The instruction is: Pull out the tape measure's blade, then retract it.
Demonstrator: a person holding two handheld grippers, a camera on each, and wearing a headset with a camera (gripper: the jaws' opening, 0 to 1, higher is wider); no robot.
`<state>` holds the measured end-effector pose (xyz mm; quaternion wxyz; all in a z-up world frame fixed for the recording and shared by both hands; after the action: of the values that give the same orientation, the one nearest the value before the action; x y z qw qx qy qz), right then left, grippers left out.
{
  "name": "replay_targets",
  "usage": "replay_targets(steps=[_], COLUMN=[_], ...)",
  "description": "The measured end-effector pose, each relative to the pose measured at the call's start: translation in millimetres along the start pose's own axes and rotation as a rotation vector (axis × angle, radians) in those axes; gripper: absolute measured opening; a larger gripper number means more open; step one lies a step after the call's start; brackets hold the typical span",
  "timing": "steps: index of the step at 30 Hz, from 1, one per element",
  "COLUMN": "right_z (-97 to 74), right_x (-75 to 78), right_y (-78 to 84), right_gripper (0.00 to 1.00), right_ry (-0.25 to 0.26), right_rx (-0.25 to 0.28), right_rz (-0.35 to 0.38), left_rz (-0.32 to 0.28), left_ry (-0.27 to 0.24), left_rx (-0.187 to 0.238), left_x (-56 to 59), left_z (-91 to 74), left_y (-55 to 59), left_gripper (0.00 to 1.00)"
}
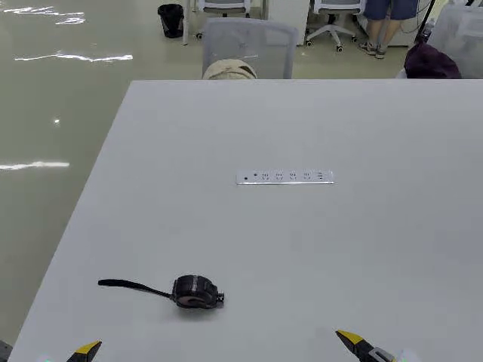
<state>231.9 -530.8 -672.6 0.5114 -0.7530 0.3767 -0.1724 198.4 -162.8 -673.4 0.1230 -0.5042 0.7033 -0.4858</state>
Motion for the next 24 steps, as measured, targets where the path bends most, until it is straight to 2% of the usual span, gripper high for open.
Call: replay_targets(steps=[24], right_z=[-2.6], right_x=[-0.6], right_y=[-0.4], right_gripper=[0.69], right_ry=[0.002], right_rx=[0.005], right_rz=[0.002], left_rz=[-0.001], left_ry=[0.004], left_rx=[-0.006], left_x=[2.7], left_z=[0.5], left_y=[3.7], left_gripper=[0.84])
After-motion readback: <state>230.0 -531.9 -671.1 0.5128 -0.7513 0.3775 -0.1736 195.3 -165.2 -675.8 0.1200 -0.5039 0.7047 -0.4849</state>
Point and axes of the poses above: the centre of the closed fingertips' face, and the gripper's own axes: z roughly forward along the fingers, x roughly to its right, y roughly out of its underside, the point moved 4 cm from there along -z, roughly backward along the fingers, and after that the axes turned 8 degrees about y, right-handed, at the moved point
